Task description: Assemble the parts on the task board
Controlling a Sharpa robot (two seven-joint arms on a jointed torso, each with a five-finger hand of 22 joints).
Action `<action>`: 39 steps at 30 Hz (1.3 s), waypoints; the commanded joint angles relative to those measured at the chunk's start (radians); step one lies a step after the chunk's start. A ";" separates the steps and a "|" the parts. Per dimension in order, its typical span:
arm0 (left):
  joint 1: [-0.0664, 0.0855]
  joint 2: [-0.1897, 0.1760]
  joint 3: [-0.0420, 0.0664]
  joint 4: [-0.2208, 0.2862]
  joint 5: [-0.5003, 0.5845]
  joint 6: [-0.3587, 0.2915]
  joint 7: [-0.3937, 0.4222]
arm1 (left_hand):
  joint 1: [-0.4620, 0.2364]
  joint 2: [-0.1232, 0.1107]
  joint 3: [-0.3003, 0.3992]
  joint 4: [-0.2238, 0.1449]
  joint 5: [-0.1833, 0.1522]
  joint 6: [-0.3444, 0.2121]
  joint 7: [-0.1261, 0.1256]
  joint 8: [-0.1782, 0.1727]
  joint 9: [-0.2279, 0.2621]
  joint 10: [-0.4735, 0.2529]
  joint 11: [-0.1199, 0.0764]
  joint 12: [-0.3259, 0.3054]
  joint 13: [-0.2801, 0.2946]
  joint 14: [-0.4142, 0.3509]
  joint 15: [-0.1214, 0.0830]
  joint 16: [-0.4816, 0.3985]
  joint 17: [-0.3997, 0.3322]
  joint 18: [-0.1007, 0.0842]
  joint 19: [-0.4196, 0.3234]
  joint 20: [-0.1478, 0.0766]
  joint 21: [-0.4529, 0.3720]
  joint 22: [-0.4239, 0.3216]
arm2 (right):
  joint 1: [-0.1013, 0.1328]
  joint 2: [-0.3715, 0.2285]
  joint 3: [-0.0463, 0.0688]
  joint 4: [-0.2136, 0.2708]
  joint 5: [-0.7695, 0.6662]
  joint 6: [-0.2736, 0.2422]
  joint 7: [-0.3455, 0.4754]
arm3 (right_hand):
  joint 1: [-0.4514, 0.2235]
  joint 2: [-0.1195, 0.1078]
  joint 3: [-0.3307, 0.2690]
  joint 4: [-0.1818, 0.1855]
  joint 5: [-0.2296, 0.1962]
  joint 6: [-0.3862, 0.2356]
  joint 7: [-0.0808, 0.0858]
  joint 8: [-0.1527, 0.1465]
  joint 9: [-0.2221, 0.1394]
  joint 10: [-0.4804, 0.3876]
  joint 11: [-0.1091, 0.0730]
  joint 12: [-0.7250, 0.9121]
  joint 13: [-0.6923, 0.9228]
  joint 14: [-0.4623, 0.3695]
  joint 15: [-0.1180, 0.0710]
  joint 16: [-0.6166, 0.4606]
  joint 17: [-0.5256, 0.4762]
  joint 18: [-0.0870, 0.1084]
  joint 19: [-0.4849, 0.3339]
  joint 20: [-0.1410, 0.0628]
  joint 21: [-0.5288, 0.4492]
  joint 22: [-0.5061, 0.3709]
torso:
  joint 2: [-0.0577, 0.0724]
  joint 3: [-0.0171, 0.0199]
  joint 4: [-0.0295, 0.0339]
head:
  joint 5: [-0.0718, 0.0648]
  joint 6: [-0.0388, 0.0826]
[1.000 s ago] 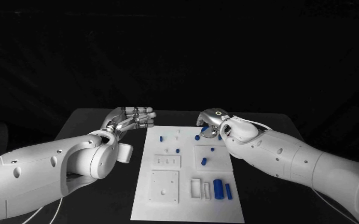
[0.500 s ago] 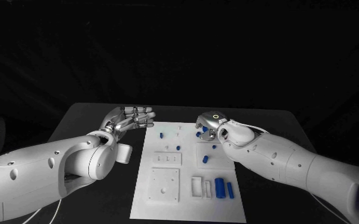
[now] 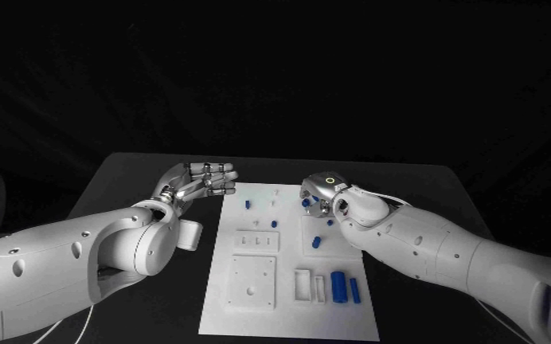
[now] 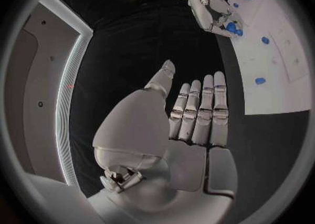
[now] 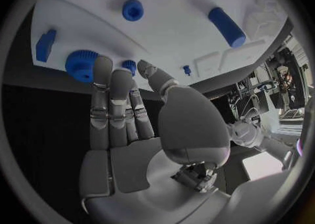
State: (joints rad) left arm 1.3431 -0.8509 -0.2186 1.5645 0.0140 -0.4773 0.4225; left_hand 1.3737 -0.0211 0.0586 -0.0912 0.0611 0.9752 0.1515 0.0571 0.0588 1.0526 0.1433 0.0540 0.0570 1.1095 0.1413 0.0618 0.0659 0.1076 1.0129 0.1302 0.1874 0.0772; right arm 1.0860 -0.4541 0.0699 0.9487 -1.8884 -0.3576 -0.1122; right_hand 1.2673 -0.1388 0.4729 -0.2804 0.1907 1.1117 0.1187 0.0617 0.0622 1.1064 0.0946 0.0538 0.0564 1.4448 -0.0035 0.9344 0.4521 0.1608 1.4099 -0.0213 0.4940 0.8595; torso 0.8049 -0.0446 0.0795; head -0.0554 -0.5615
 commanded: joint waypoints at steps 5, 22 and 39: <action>0.002 0.003 0.001 -0.001 -0.006 0.022 0.007 | -0.006 0.009 -0.001 -0.005 0.004 0.006 0.000 0.003 0.001 0.004 0.004 0.004 0.001 -0.009 0.001 0.000 -0.001 -0.010 -0.008 0.000 0.003 -0.002 | -0.001 0.002 0.000 -0.003 -0.029 -0.014 -0.009 | -0.010 -0.007 0.061 0.004 -0.021 0.015 -0.002 0.000 0.000 0.019 -0.002 0.003 0.001 -0.006 -0.001 0.007 0.002 0.018 0.005 -0.001 -0.010 0.035 | 0.010 -0.0027 0.0024 | 0.000 0.005; 0.002 0.005 0.001 -0.006 -0.003 0.013 0.004 | -0.004 0.011 0.001 -0.005 0.006 0.004 0.000 0.003 0.001 0.002 0.004 0.004 0.001 -0.010 0.001 0.000 -0.001 -0.010 -0.007 0.000 0.004 -0.002 | -0.006 0.007 0.001 -0.014 -0.015 -0.032 0.001 | -0.009 0.017 0.204 0.038 -0.133 0.086 -0.015 0.003 0.005 0.112 -0.026 0.004 0.003 -0.008 -0.016 0.007 0.006 -0.009 -0.004 -0.014 0.022 0.141 | 0.021 -0.0045 -0.0024 | 0.006 0.009; 0.002 0.008 0.001 -0.011 0.000 0.010 0.000 | -0.004 0.010 0.004 -0.007 0.006 0.001 0.001 0.003 0.001 0.000 0.004 0.004 0.001 -0.010 0.001 0.000 -0.001 -0.009 -0.007 0.000 0.005 -0.001 | -0.007 0.010 0.001 0.017 -0.019 -0.149 -0.030 | 0.016 0.039 0.211 0.016 -0.143 0.146 -0.033 0.002 0.006 0.198 -0.053 0.004 0.003 -0.009 -0.044 -0.003 0.026 -0.049 -0.007 -0.052 0.161 0.306 | 0.027 -0.0063 -0.0026 | 0.006 0.023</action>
State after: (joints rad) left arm 1.3433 -0.8455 -0.2183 1.5528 0.0147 -0.4740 0.4184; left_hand 1.3697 -0.0171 0.0623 -0.0949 0.0610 0.9751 0.1515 0.0571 0.0587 1.0525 0.1433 0.0540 0.0569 1.1059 0.1449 0.0618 0.0657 0.1075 1.0130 0.1302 0.1873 0.0766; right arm 1.0795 -0.4459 0.0704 0.9587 -1.8969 -0.4534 -0.1235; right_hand 1.2789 -0.1064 0.6859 -0.2598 0.0454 1.2500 0.0873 0.0618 0.0693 1.2750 0.0660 0.0565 0.0561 1.4379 -0.0391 0.9358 0.4776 0.1215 1.4043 -0.0659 0.6524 1.1631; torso 0.8304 -0.0502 0.0769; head -0.0503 -0.5416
